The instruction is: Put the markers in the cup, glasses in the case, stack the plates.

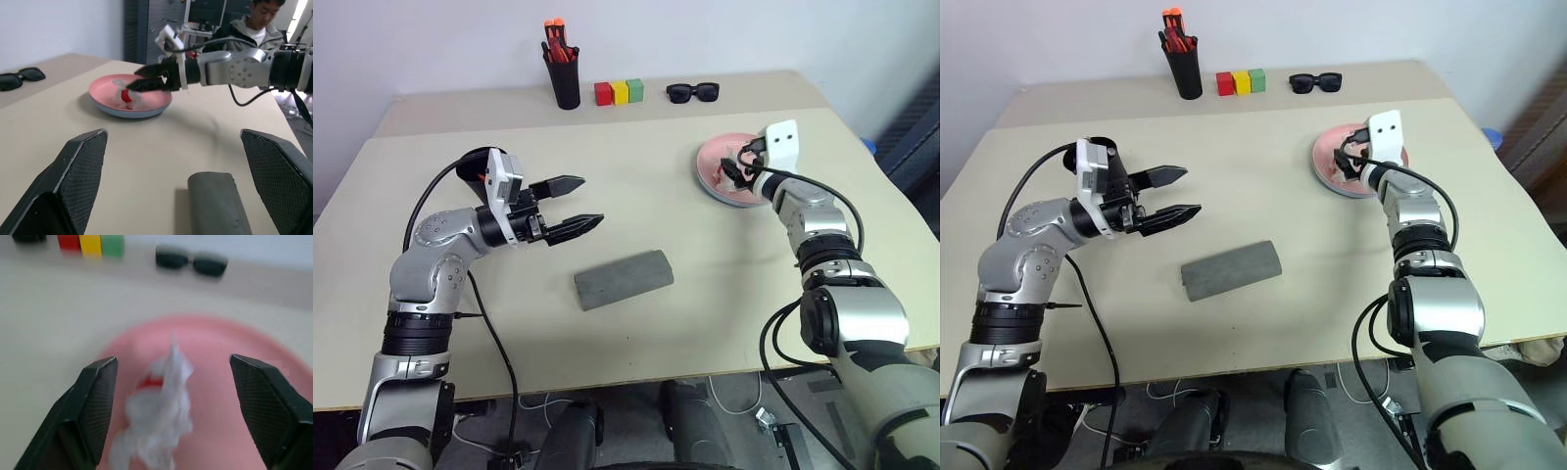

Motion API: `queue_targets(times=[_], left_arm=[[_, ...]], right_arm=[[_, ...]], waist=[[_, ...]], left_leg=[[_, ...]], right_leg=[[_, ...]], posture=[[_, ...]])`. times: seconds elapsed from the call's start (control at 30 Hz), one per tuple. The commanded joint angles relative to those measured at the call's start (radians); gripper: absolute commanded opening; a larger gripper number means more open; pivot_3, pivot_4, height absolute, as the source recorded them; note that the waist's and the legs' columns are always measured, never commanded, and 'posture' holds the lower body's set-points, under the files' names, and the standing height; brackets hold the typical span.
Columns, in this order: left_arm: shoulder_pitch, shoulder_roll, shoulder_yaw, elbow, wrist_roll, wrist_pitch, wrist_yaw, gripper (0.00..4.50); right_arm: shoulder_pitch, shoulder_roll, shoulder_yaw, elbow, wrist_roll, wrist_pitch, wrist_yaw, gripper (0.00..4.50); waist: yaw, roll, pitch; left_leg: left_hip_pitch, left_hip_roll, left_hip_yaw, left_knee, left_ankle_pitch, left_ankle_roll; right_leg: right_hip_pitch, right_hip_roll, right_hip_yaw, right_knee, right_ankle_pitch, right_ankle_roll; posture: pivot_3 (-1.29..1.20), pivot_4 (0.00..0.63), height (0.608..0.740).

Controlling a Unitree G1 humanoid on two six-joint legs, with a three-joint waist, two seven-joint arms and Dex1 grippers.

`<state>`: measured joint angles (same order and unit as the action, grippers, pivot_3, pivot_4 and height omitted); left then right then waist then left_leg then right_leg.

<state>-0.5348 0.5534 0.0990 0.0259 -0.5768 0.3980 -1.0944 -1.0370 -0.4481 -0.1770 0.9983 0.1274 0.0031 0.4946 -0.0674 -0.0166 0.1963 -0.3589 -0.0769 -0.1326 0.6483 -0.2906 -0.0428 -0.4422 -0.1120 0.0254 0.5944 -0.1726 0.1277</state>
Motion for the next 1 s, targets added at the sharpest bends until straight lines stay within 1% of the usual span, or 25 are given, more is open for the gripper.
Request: queue_targets(times=[0.03, 0.1, 0.17, 0.23, 0.3, 0.33, 0.4, 0.47, 0.53, 0.63, 0.73, 0.8, 1.0], left_arm=[[0.034, 0.019, 0.048, -0.045, -0.017, -0.034, -0.004, 4.50], [0.064, 0.024, 0.066, -0.067, -0.031, -0.036, -0.003, 4.50], [0.109, 0.036, 0.095, -0.103, -0.064, -0.021, -0.010, 4.50], [0.171, 0.060, 0.129, -0.146, -0.102, 0.000, -0.030, 4.50], [0.226, 0.081, 0.160, -0.179, -0.124, -0.002, -0.047, 4.50], [0.237, 0.079, 0.157, -0.198, -0.127, 0.000, -0.037, 4.50], [0.281, 0.105, 0.193, -0.212, -0.150, 0.005, -0.056, 4.50], [0.324, 0.133, 0.216, -0.219, -0.160, 0.004, -0.081, 4.50], [0.334, 0.141, 0.202, -0.238, -0.156, 0.007, -0.073, 4.50], [0.406, 0.171, 0.228, -0.210, -0.129, -0.036, -0.117, 4.50], [0.448, 0.173, 0.246, -0.206, -0.124, -0.066, -0.122, 4.50], [0.458, 0.164, 0.237, -0.221, -0.118, -0.070, -0.099, 4.50], [0.487, 0.145, 0.239, -0.215, -0.083, -0.141, -0.071, 4.50]], right_arm=[[0.139, -0.023, -0.038, -0.341, 0.167, 0.053, 0.238, 3.83], [0.276, -0.048, -0.028, -0.575, 0.267, 0.154, 0.363, 3.83], [0.432, -0.103, -0.006, -0.842, 0.394, 0.307, 0.476, 3.83], [0.561, -0.155, 0.004, -1.065, 0.484, 0.403, 0.529, 3.83], [0.648, -0.200, -0.009, -1.210, 0.556, 0.465, 0.557, 3.83], [0.671, -0.221, -0.025, -1.232, 0.579, 0.482, 0.575, 3.83], [0.735, -0.282, -0.047, -1.323, 0.637, 0.533, 0.615, 3.83], [0.784, -0.326, -0.066, -1.380, 0.658, 0.538, 0.645, 3.83], [0.802, -0.361, -0.094, -1.367, 0.679, 0.540, 0.683, 3.83], [0.879, -0.400, -0.108, -1.417, 0.691, 0.553, 0.706, 3.83], [0.921, -0.423, -0.132, -1.434, 0.701, 0.553, 0.722, 3.83], [0.937, -0.440, -0.146, -1.411, 0.684, 0.529, 0.752, 3.83], [0.860, -0.452, -0.109, -1.362, 0.660, 0.502, 0.774, 3.83]], waist=[[0.001, 0.000, 0.000], [0.002, 0.000, 0.000], [0.011, 0.000, 0.000], [0.019, 0.001, 0.001], [0.021, 0.002, 0.001], [0.022, 0.002, 0.001], [0.028, 0.002, 0.001], [0.032, 0.000, 0.000], [0.038, 0.000, 0.000], [0.052, 0.000, 0.000], [0.057, 0.000, 0.000], [0.057, 0.000, 0.000], [0.057, 0.000, 0.000]], left_leg=[[0.000, 0.000, 0.000, 0.000, 0.000, 0.000], [0.000, 0.001, 0.000, 0.000, -0.001, 0.001], [-0.001, 0.001, -0.001, 0.000, -0.001, 0.001], [-0.001, 0.001, 0.000, 0.000, -0.001, 0.001], [0.000, 0.001, 0.001, 0.001, -0.001, 0.001], [0.001, 0.002, 0.001, 0.001, -0.001, 0.001], [0.003, 0.002, 0.001, 0.002, -0.001, 0.001], [0.004, 0.003, 0.001, 0.003, -0.001, 0.002], [0.004, 0.003, 0.001, 0.003, -0.001, 0.002], [0.004, 0.003, 0.001, 0.005, -0.001, 0.002], [0.004, 0.003, 0.001, 0.003, -0.001, 0.002], [0.003, 0.003, 0.001, 0.004, -0.001, 0.002], [0.004, 0.004, 0.001, 0.004, -0.001, 0.002]], right_leg=[[0.000, 0.000, 0.000, 0.000, 0.000, 0.000], [0.000, 0.000, 0.000, 0.000, 0.000, 0.000], [0.000, 0.000, 0.000, 0.000, 0.000, 0.000], [0.000, 0.000, 0.000, -0.001, 0.000, 0.000], [0.000, -0.001, 0.000, 0.000, 0.000, 0.000], [0.000, 0.000, 0.001, 0.000, 0.000, 0.000], [0.003, 0.000, 0.000, 0.000, 0.000, 0.000], [0.006, 0.000, 0.000, -0.001, -0.001, 0.001], [0.008, 0.000, -0.001, -0.002, -0.001, 0.001], [0.008, 0.000, -0.001, -0.003, -0.001, 0.001], [0.007, 0.000, -0.001, -0.003, -0.001, 0.001], [0.008, 0.000, -0.001, -0.003, -0.001, 0.001], [0.008, 0.000, -0.001, -0.004, -0.001, 0.000]], posture=[[0.00, 0.150, 0.740], [0.00, 0.150, 0.740], [0.00, 0.150, 0.740], [0.00, 0.150, 0.740], [0.00, 0.150, 0.740], [0.00, 0.150, 0.740], [0.00, 0.150, 0.740], [0.00, 0.150, 0.740], [0.00, 0.150, 0.740], [0.00, 0.150, 0.740], [0.00, 0.150, 0.740], [0.00, 0.150, 0.740], [0.00, 0.150, 0.740]])
